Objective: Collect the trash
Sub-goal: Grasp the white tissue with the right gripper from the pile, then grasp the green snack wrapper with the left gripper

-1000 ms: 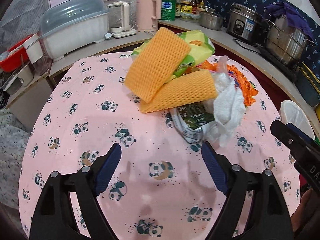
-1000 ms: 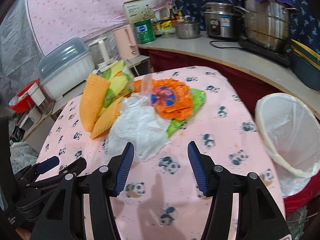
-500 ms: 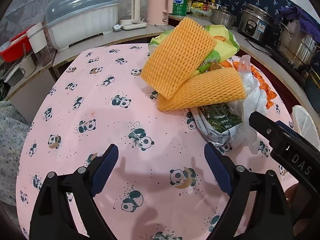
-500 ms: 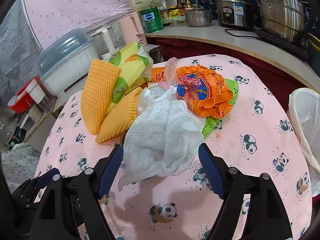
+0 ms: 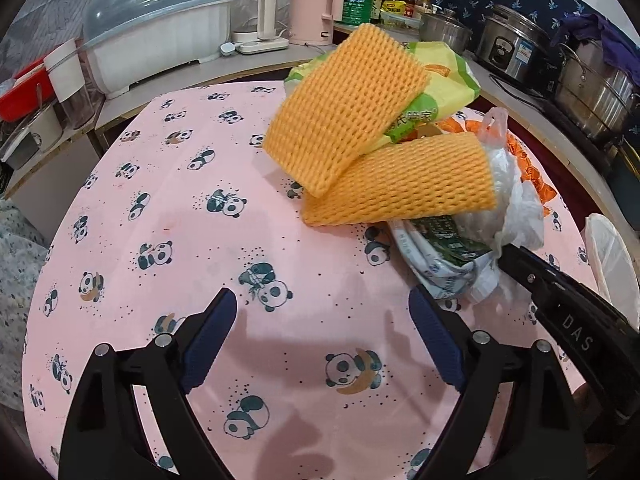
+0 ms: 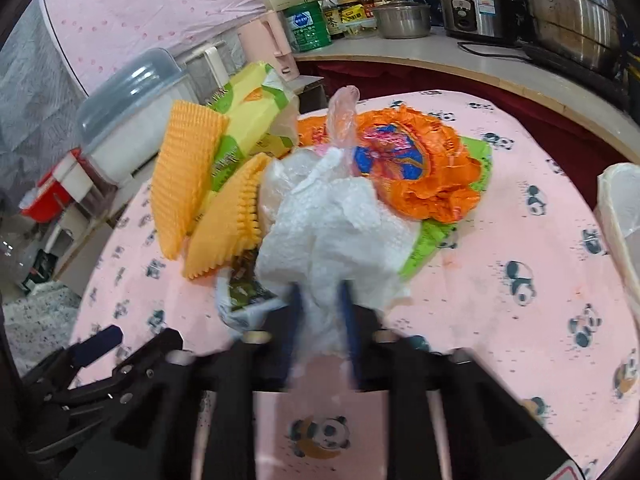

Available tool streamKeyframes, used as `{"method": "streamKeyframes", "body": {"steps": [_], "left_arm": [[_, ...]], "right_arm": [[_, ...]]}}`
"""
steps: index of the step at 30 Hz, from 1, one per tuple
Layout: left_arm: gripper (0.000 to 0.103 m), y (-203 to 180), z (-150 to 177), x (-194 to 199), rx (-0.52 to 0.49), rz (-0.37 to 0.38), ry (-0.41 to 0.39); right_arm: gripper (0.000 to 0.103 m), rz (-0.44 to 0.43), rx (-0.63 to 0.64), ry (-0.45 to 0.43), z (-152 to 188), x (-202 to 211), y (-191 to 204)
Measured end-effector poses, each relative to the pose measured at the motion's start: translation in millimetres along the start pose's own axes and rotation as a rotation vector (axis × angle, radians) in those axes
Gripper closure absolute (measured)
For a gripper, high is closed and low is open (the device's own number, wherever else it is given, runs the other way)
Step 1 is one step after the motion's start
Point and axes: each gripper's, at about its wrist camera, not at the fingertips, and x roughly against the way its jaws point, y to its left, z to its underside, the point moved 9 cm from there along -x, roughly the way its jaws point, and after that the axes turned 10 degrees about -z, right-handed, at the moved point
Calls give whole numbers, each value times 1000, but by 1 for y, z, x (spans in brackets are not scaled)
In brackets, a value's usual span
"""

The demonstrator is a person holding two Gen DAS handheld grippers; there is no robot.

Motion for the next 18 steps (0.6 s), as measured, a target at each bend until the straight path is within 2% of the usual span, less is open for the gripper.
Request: {"method": "streamKeyframes", "body": {"steps": [6, 13, 18], "left_arm": [[19, -29, 2, 2, -20, 52, 2], [18, -66, 5, -3, 34, 163, 58], [18, -81, -6, -11, 35, 132, 43]], "right_arm": [[98, 20, -30, -42, 2, 25, -21], [98, 53, -54, -105, -2, 62, -43], [98, 54, -69, -132, -5, 74, -54]]}}
